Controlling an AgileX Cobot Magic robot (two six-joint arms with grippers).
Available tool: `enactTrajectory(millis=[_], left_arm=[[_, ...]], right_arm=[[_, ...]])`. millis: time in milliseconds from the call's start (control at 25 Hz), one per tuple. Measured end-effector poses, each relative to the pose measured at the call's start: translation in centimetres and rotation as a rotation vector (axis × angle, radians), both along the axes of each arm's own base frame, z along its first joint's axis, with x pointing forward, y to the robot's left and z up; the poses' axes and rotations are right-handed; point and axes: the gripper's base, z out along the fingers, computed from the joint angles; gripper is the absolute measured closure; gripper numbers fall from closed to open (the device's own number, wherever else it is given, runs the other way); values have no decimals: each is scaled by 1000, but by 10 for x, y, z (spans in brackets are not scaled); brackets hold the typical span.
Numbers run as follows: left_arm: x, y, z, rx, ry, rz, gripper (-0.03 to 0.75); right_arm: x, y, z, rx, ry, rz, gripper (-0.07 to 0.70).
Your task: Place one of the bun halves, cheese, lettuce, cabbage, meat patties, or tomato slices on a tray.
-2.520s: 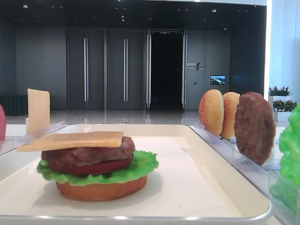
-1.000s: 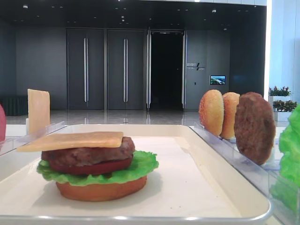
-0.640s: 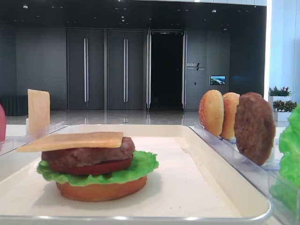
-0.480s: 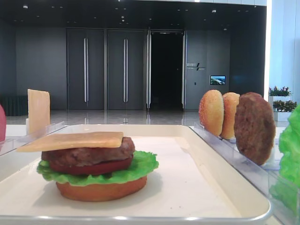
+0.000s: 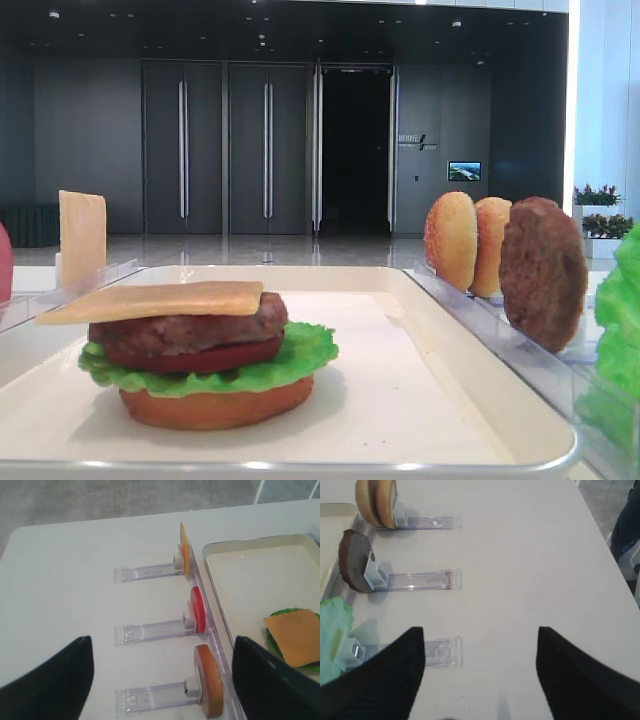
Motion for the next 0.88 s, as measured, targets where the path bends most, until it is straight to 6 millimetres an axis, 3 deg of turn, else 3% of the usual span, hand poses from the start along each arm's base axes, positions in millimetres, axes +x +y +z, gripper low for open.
enactTrajectory(millis=[320, 520, 880], left_arm=[[-28, -5, -15, -9, -95, -36, 52], [-41, -6, -34, -6, -114, -44, 53], [-41, -3, -62, -9, -10, -16, 54]], right_arm=[[0, 0, 0, 0, 0, 0, 150], [0, 0, 0, 0, 0, 0, 150], [0, 0, 0, 0, 0, 0, 150]])
